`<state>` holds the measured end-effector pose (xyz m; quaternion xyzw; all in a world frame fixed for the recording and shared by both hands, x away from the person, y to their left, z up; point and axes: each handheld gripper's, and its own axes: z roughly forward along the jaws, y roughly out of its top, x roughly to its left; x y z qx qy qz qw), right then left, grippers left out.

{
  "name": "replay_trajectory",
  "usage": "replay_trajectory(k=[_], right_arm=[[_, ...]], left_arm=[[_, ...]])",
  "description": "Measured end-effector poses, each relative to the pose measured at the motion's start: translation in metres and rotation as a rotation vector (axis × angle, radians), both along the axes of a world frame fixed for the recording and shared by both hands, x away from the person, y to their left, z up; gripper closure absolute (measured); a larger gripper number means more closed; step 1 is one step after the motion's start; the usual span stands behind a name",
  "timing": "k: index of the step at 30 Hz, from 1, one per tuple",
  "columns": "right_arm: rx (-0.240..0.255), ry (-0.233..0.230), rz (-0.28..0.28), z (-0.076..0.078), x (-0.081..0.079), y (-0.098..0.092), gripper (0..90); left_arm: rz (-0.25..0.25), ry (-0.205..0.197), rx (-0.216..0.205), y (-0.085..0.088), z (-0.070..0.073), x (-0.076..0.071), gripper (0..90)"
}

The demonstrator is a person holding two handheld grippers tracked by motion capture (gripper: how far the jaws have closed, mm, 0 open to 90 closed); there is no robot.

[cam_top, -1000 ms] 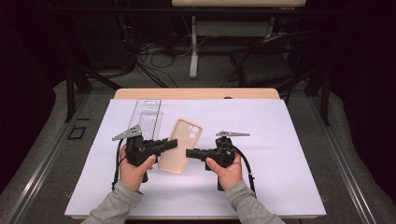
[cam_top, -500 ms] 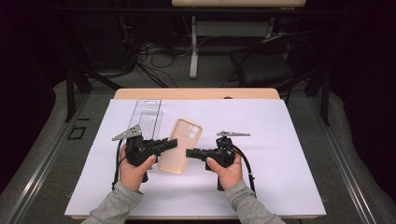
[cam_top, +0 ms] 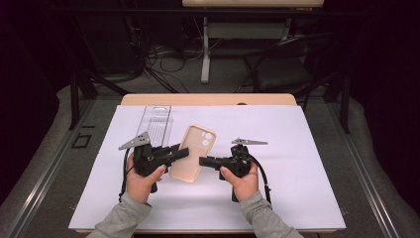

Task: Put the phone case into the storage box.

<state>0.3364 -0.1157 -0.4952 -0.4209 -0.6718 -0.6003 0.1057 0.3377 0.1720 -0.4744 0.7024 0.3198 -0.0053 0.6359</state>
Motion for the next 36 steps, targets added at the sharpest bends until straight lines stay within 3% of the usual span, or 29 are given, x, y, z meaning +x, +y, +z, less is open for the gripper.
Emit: replay_trajectory(k=[9,28,36], right_arm=[[-0.037,-0.034,-0.026,0.0025,0.0001,-0.0029,81.7],[-0.094,-0.08,-0.057,0.0062,-0.0006,-0.0052,81.6],[-0.128,-0.1,-0.071,0.0081,-0.0008,-0.0066,81.6]], left_arm=[[0.028,-0.008,0.01,0.0008,-0.0007,0.0015,55.6],[0.057,-0.023,0.033,0.0021,-0.0014,0.0031,46.9],[0.071,-0.061,0.065,0.0025,0.0002,0.0024,46.3]])
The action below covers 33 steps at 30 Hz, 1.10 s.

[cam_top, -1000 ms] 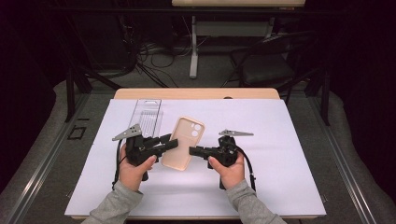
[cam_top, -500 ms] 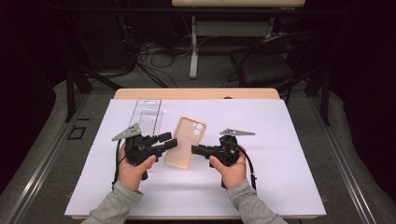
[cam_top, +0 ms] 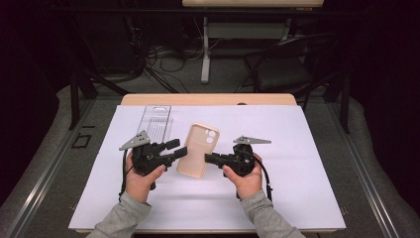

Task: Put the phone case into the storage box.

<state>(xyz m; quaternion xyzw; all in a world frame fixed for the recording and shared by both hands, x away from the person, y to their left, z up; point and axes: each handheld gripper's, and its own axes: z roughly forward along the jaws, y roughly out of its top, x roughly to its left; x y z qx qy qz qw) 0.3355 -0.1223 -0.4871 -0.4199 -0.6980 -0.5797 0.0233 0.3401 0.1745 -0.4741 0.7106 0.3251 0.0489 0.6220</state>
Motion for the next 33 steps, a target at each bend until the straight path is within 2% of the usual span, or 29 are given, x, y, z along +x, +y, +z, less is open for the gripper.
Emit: replay_trajectory(k=[2,8,15,22,23,29,33], right_arm=[[-0.013,-0.011,-0.002,0.001,0.0,0.0,81.6],[-0.051,-0.033,-0.009,0.003,-0.002,0.001,81.6],[-0.062,-0.038,-0.013,0.003,-0.002,0.001,81.6],[-0.082,-0.044,-0.016,0.004,-0.002,0.001,81.6],[-0.093,-0.05,-0.015,0.004,-0.002,0.001,81.6],[-0.113,-0.064,-0.018,0.005,-0.003,0.002,81.6],[-0.133,-0.068,-0.017,0.005,-0.004,0.004,81.6]], left_arm=[[0.01,-0.017,0.013,0.0,0.001,-0.001,46.5],[0.016,-0.032,0.036,-0.001,0.003,-0.002,46.3],[0.037,-0.049,0.059,0.0,0.006,-0.004,45.4],[0.056,-0.076,0.118,0.002,0.011,-0.005,44.2],[0.067,-0.088,0.137,0.002,0.012,-0.006,44.2],[0.064,-0.107,0.161,0.001,0.015,-0.007,44.3],[0.076,-0.111,0.201,0.001,0.02,-0.01,40.7]])
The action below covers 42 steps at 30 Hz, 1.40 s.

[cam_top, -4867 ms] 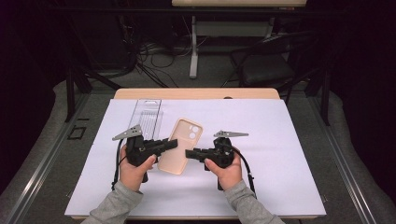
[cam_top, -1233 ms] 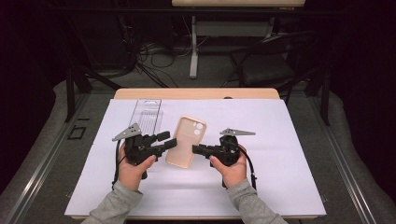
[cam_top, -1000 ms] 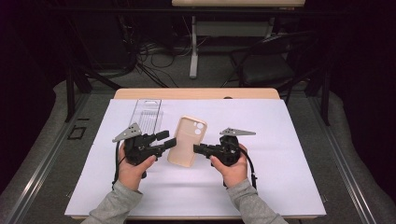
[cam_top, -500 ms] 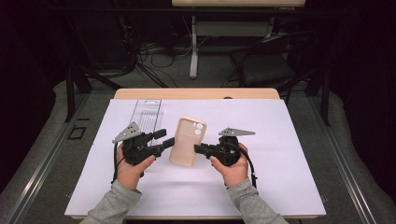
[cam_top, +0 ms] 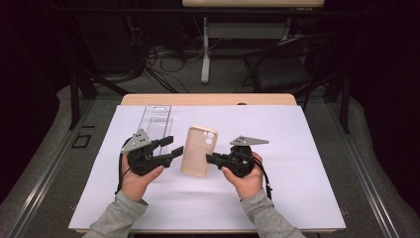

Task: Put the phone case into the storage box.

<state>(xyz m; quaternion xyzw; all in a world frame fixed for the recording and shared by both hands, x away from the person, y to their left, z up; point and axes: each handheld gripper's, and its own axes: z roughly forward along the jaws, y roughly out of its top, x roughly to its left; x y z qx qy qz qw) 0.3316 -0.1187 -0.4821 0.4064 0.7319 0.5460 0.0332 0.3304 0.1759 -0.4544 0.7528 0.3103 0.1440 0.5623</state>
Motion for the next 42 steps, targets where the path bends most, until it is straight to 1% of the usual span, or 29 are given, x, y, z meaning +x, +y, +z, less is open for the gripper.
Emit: replay_trajectory(k=[4,6,7,8,10,12,13,15,16,21,23,25,26,31,37,42], right_arm=[[-0.01,-0.013,0.001,0.0,-0.001,0.002,81.5],[-0.013,-0.013,0.003,0.0,-0.001,0.003,81.5],[-0.017,-0.015,0.003,0.001,-0.002,0.003,81.5],[-0.017,-0.015,0.003,0.001,-0.002,0.003,81.5],[-0.023,-0.016,0.002,0.001,-0.002,0.003,81.5],[-0.026,-0.02,0.001,0.001,-0.003,0.004,81.5],[-0.031,-0.022,0.002,0.001,-0.003,0.004,81.5],[-0.034,-0.024,0.002,0.001,-0.003,0.004,81.5],[-0.041,-0.024,0.003,0.0,-0.003,0.005,81.5],[-0.052,-0.02,0.005,0.0,-0.003,0.006,81.5],[-0.068,-0.024,0.007,0.0,-0.004,0.006,81.5],[-0.069,-0.028,0.006,0.0,-0.004,0.007,81.5],[-0.073,-0.03,0.007,0.0,-0.005,0.007,81.5],[-0.09,-0.037,0.01,0.001,-0.006,0.008,81.5],[-0.115,-0.047,0.015,0.003,-0.007,0.011,81.5],[-0.132,-0.055,0.016,0.003,-0.007,0.012,81.5]], left_arm=[[0.007,0.007,0.015,0.0,0.002,0.0,33.0],[0.016,0.004,0.03,0.0,0.003,0.0,29.9],[0.024,-0.001,0.05,0.0,0.004,0.0,28.2],[0.024,-0.001,0.05,0.0,0.004,0.0,27.7],[0.032,-0.004,0.069,0.0,0.005,0.0,26.3],[0.027,-0.003,0.08,-0.001,0.005,0.0,25.1],[0.033,-0.009,0.094,-0.001,0.005,-0.001,23.2],[0.031,-0.012,0.102,-0.002,0.006,-0.001,23.3],[0.031,-0.016,0.121,-0.002,0.006,-0.001,23.3],[0.036,-0.031,0.149,-0.004,0.008,-0.003,21.9],[0.039,-0.041,0.166,-0.005,0.009,-0.004,21.7],[0.04,-0.044,0.17,-0.005,0.009,-0.004,21.7],[0.043,-0.051,0.176,-0.005,0.01,-0.005,21.7],[0.041,-0.049,0.185,-0.006,0.011,-0.005,22.0],[0.026,-0.064,0.22,-0.008,0.012,-0.007,25.1],[0.022,-0.068,0.222,-0.008,0.013,-0.008,25.9]])
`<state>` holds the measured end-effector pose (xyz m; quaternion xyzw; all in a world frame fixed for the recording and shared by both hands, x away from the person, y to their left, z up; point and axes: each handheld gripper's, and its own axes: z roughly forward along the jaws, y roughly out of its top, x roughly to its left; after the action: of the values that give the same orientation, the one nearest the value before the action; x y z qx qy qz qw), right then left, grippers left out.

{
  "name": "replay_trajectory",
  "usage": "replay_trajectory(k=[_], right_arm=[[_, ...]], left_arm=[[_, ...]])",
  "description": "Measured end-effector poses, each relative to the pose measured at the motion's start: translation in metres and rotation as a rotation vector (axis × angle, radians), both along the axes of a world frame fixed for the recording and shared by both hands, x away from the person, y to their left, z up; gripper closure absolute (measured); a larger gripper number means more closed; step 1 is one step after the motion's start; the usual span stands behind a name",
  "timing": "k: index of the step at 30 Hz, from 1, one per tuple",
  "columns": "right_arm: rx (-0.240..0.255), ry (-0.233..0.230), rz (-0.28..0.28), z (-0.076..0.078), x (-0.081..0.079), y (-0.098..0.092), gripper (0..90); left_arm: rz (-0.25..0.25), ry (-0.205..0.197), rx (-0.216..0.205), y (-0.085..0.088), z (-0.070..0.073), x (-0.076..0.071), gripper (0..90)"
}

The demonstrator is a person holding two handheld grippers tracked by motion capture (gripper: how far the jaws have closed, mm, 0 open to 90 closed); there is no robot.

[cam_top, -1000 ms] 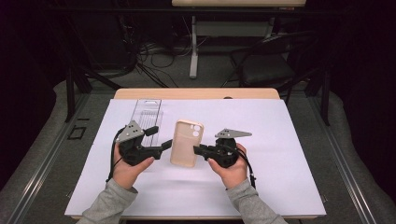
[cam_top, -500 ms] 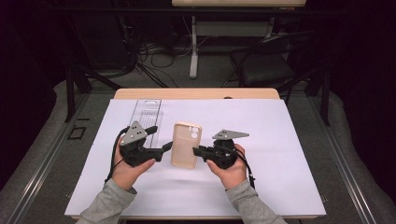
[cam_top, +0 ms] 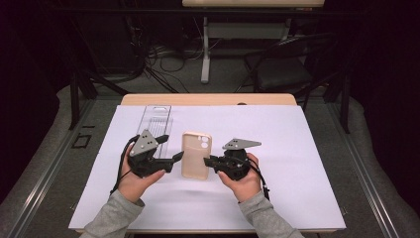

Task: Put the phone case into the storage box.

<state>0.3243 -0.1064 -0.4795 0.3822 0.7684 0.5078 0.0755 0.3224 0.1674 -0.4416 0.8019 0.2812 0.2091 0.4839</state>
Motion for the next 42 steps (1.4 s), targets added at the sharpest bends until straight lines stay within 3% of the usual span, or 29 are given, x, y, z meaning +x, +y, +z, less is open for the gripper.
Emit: replay_trajectory(k=[24,31,42], right_arm=[[-0.072,-0.028,0.019,-0.002,-0.004,0.009,81.5],[-0.088,-0.035,0.028,-0.003,-0.006,0.012,81.5],[-0.114,-0.044,0.041,-0.004,-0.009,0.018,81.5]], left_arm=[[0.003,-0.026,0.027,0.0,0.003,-0.003,40.1],[-0.004,-0.068,0.063,-0.001,0.004,-0.006,46.3],[-0.015,-0.131,0.13,-0.005,0.008,-0.01,48.2]])
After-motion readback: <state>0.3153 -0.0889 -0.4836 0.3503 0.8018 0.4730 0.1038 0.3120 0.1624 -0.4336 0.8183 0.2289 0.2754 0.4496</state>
